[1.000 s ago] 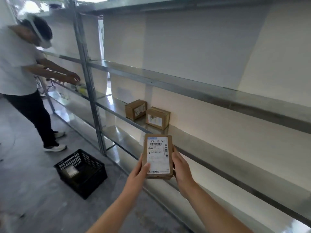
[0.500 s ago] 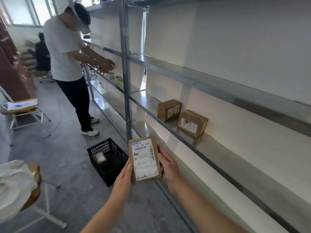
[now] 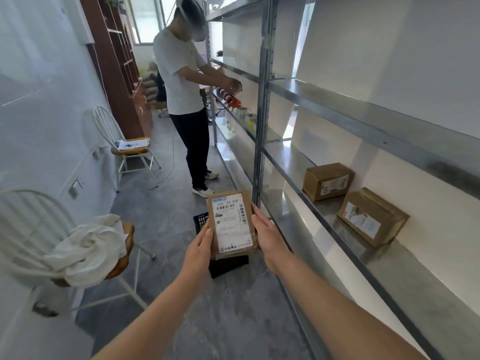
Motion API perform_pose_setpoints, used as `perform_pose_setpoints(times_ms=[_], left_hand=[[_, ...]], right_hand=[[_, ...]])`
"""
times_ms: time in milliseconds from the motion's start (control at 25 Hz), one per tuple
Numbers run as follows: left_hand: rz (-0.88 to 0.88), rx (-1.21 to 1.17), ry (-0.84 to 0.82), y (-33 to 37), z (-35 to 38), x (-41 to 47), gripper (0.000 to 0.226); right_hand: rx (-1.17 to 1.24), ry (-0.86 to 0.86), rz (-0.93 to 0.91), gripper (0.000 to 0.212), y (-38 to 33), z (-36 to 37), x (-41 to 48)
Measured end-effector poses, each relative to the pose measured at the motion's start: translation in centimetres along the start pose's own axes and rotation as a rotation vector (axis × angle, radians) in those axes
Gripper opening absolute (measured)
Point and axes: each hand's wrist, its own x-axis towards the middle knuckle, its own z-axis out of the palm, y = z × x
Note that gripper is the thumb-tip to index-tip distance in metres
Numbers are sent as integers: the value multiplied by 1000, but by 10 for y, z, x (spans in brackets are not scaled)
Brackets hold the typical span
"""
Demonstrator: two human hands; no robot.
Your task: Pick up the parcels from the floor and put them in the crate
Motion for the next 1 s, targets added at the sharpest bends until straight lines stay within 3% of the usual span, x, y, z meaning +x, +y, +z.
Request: perform_pose_setpoints(times_ms=[440, 1000], left_hand=[[-70, -74, 100, -1, -36, 73, 41], [-136, -174, 4, 3, -146, 234, 40]], right_hand=[[-93, -102, 88, 38, 9, 51, 95], [-191, -107, 190, 39, 13, 181, 225]])
